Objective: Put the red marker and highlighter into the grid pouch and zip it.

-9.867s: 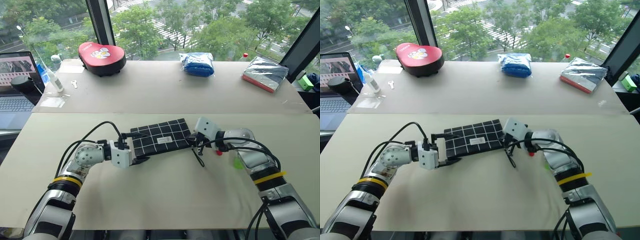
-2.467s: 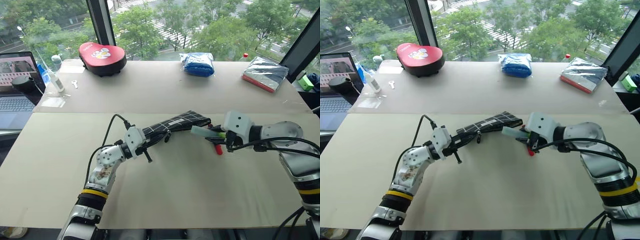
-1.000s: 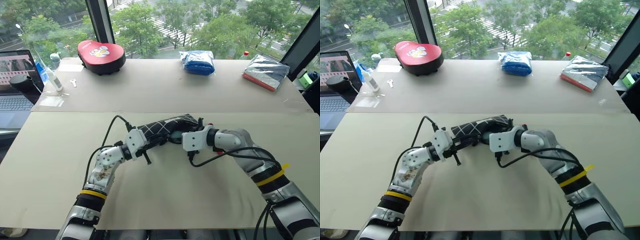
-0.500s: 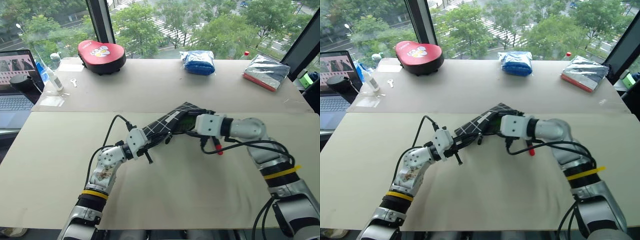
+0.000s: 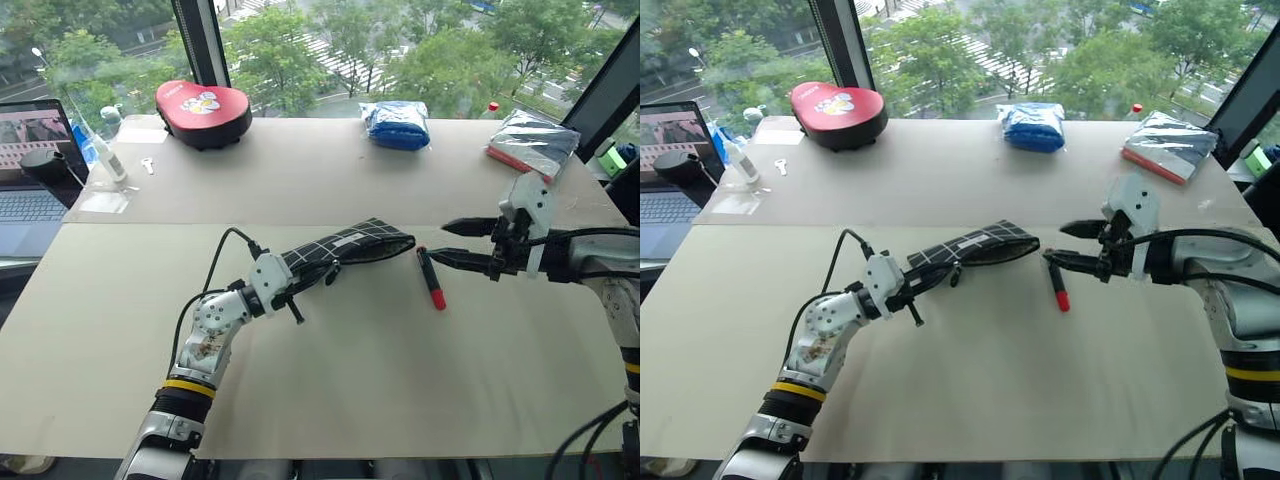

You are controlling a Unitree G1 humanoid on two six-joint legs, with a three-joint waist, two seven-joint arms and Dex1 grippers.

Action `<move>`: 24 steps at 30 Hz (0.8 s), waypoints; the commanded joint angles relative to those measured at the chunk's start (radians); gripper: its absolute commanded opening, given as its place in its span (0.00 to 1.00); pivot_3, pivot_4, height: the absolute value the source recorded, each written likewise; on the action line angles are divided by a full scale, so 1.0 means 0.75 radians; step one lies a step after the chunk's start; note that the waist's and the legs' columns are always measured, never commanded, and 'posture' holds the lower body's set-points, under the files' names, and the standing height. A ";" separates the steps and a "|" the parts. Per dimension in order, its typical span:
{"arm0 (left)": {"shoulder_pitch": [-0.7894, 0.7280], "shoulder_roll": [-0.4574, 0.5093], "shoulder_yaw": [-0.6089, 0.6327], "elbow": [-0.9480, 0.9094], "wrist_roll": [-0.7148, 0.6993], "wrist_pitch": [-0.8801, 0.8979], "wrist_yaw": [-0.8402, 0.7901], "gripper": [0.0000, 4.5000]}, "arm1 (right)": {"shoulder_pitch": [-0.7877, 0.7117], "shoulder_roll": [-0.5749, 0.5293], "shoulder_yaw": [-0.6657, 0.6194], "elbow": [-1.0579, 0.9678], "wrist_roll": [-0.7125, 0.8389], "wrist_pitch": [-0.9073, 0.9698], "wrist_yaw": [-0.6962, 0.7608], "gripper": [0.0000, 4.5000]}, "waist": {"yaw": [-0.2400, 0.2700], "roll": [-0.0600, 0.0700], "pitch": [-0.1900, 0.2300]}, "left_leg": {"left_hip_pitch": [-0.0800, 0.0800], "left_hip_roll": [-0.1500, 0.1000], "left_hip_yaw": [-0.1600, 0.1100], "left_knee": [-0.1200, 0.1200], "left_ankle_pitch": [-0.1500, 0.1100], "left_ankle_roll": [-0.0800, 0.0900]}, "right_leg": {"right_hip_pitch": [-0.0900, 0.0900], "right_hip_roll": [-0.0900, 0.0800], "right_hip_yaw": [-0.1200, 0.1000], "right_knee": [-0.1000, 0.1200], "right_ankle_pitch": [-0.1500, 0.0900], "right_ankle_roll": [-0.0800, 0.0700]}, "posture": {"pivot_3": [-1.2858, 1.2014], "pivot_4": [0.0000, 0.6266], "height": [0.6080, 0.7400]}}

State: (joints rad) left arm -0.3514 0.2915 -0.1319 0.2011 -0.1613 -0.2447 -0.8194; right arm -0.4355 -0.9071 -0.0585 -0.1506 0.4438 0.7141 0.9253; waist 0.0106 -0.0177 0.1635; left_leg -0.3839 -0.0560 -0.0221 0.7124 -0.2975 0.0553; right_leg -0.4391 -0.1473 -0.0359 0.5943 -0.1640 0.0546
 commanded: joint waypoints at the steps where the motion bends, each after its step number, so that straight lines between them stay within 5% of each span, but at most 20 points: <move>1: -0.009 0.008 0.022 -0.042 -0.024 -0.006 0.007 0.00 | 0.037 0.039 -0.005 -0.146 0.023 0.223 -0.151 0.70 | 0.000 0.000 0.000 | 0.000 0.000 0.000 0.000 0.000 0.000 | 0.000 0.000 0.000 0.000 0.000 0.000 | 0.52 0.24 1.00; 8: -0.015 -0.001 0.003 -0.034 -0.022 -0.006 -0.004 0.00 | 0.021 0.152 0.061 -0.111 -0.082 0.343 -0.376 0.70 | 0.003 0.000 0.000 | -0.001 -0.001 0.000 0.001 0.000 0.000 | 0.000 -0.001 0.001 0.000 0.000 0.000 | 0.52 0.24 1.00; 24: -0.013 -0.002 0.006 -0.046 -0.015 -0.010 0.007 0.00 | -0.025 0.271 0.203 0.151 -0.279 0.198 -0.424 0.70 | -0.004 0.000 0.000 | 0.001 -0.001 0.000 0.001 0.003 -0.004 | 0.002 0.000 0.000 0.000 0.000 0.000 | 0.52 0.24 1.00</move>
State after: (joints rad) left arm -0.3528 0.2901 -0.1340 0.2013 -0.1605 -0.2430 -0.8190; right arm -0.4471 -0.7107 0.0883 -0.0664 0.2607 0.8847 0.6251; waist 0.0076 -0.0179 0.1633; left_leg -0.3822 -0.0571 -0.0218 0.7133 -0.2957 0.0524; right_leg -0.4370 -0.1473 -0.0360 0.5942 -0.1638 0.0546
